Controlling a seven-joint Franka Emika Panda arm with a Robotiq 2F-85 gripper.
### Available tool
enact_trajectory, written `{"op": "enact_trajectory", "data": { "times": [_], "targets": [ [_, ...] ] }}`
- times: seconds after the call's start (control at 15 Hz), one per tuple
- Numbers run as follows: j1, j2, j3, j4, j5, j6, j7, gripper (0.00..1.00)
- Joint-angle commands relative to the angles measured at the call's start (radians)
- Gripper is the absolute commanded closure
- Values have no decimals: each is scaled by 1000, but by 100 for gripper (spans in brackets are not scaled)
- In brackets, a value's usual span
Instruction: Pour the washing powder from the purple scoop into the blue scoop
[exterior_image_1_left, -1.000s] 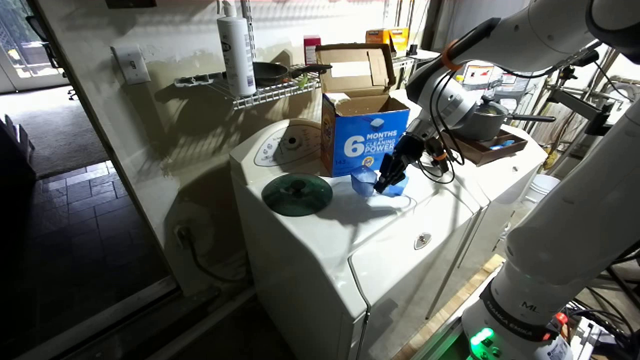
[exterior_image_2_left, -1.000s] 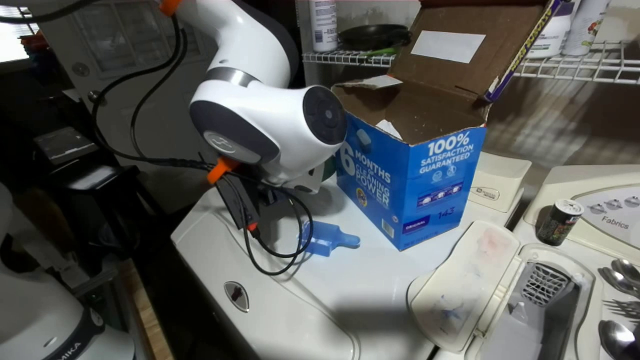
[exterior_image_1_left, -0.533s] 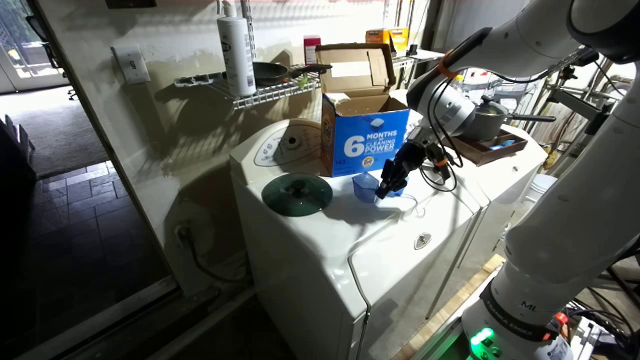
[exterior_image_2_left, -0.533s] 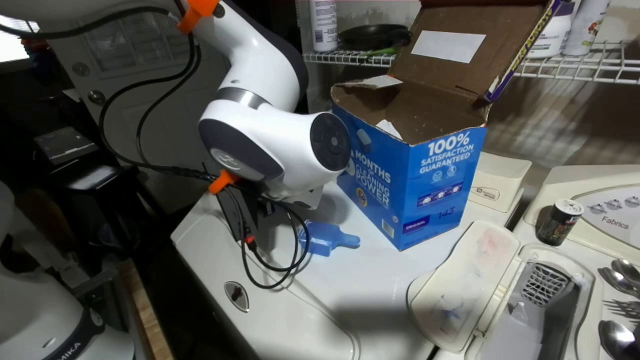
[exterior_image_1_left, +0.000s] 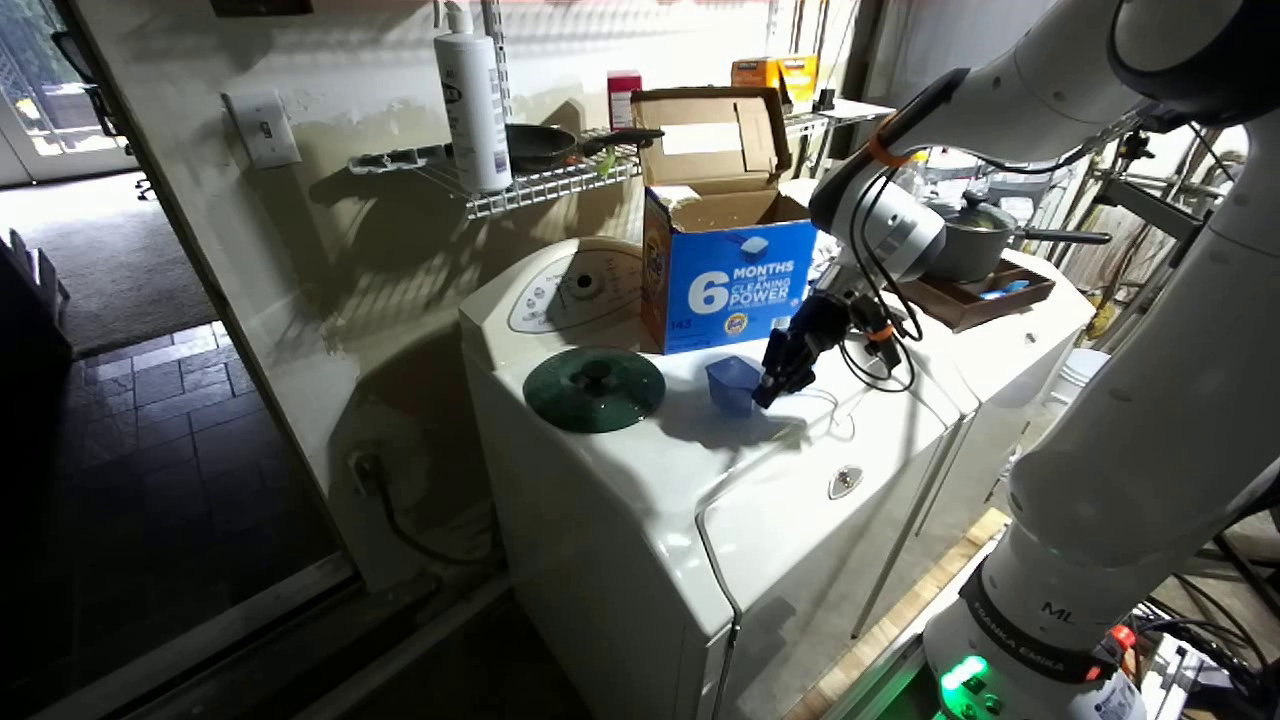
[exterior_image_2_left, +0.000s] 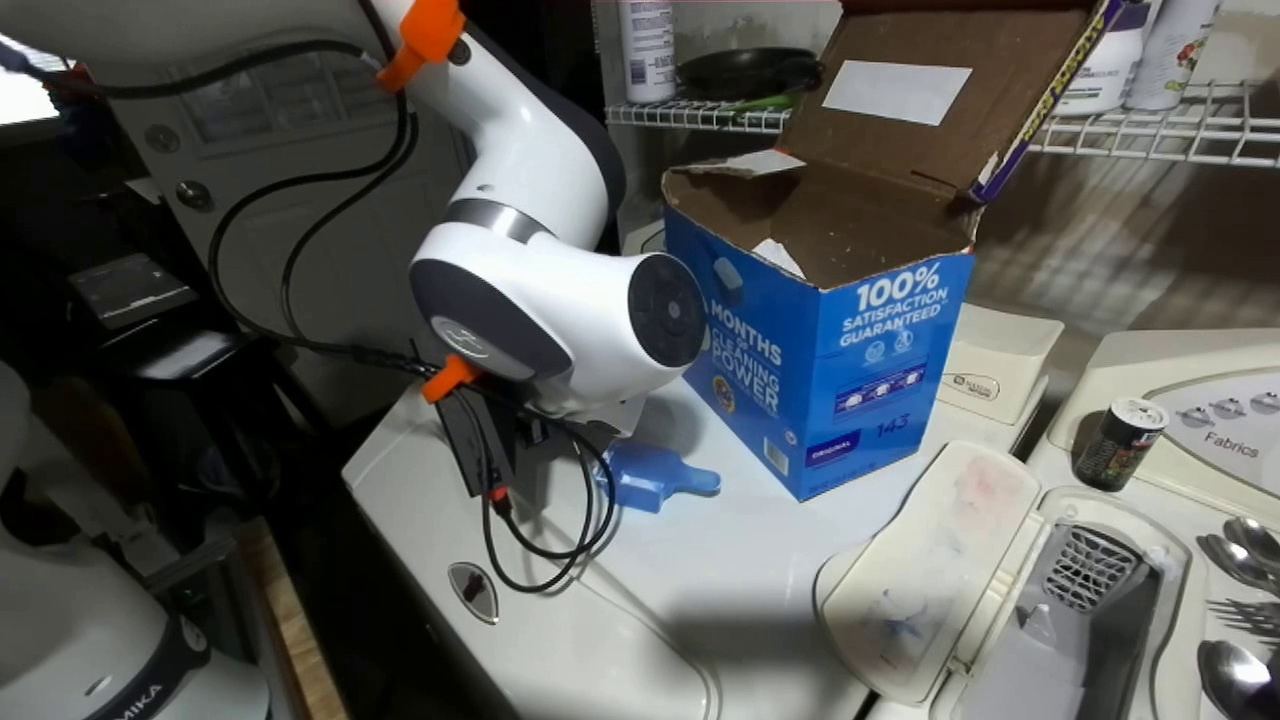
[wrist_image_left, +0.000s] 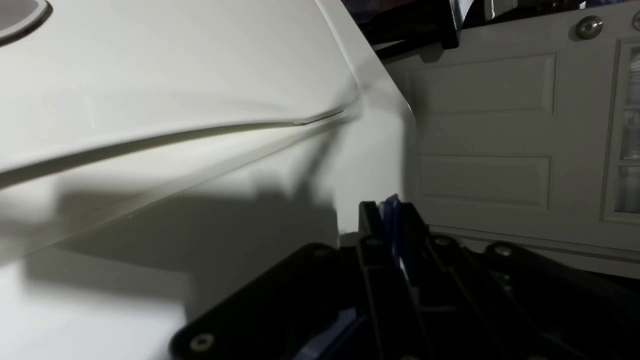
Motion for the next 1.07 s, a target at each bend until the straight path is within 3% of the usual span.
{"op": "enact_trajectory", "data": {
  "times": [0.0,0.73,0.87,0.93,1.0],
  "targets": [
    [-14,23,9,18,23,-12,-8,97],
    [-27,44,5,42,24,-29,-5,97],
    [-31,51,4,49,24,-31,-1,81],
    [-33,53,4,50,24,-33,0,61],
    [-35,55,3,53,26,-37,0,55]
  ]
}}
